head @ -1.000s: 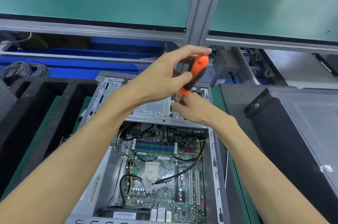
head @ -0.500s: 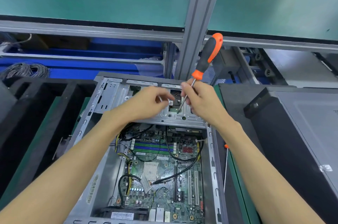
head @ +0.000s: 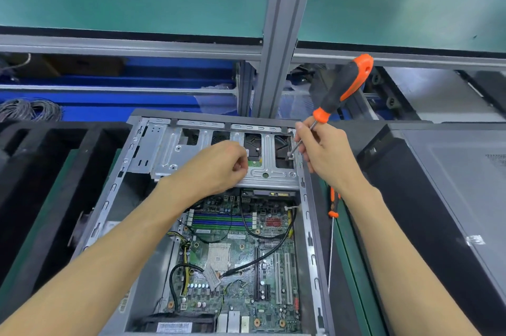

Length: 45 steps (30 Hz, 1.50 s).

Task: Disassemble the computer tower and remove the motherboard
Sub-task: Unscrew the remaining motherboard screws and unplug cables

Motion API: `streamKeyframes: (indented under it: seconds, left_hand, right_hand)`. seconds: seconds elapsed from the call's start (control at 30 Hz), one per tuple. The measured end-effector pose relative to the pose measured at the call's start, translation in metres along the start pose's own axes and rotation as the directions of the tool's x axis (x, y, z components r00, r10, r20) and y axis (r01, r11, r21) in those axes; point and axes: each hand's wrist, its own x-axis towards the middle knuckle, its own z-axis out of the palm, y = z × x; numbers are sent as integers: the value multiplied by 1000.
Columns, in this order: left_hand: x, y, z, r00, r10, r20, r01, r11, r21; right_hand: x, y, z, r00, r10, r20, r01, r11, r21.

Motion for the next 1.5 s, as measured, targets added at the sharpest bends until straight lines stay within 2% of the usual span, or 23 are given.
streamKeyframes:
  seconds: [0.2,0.33,0.53,0.7,0.77,0.93,1.27,1.4,1.5]
  left_hand:
    - [-8,2,12,995,84,-50,-76,988,136]
    - [-13,1,7,995,74,-67,-71,997,42]
    - [-11,3,5,994,65,-87,-62,997,39]
    - [-11,5,11,988,58,-145,-44,994,98]
    - [-15,6,12,980,72,-186,-62,996,63]
    - [-18,0,10,985,50,-164,-60,997,-57]
    - [-15,-5,15,983,-10,-185,-12,993,-120]
    - [-14,-3,20,974,-38,-221,15,994,-106]
    - [-17,-2,21,966,-19,-259,-8,995,-103]
  right_hand:
    - [-11,12,-13,999,-29,28,33,984,-174]
    - [-13,12,-10,1000,-9,-3,9,990,-138]
    - [-11,5,-7,995,-19,-95,13,998,-66]
    - [-8,4,-5,996,-11,-90,5,998,-65]
    - [-6,5,-5,996,-10,-87,4,997,-76]
    - [-2,7,-3,999,-8,-40,3,990,-141]
    - [3,7,-2,1000,-2,2,2,986,-169]
    - [4,-3,5,1000,-3,7,3,1000,-24]
    - [10,-8,10,998,-48,31,51,992,-112]
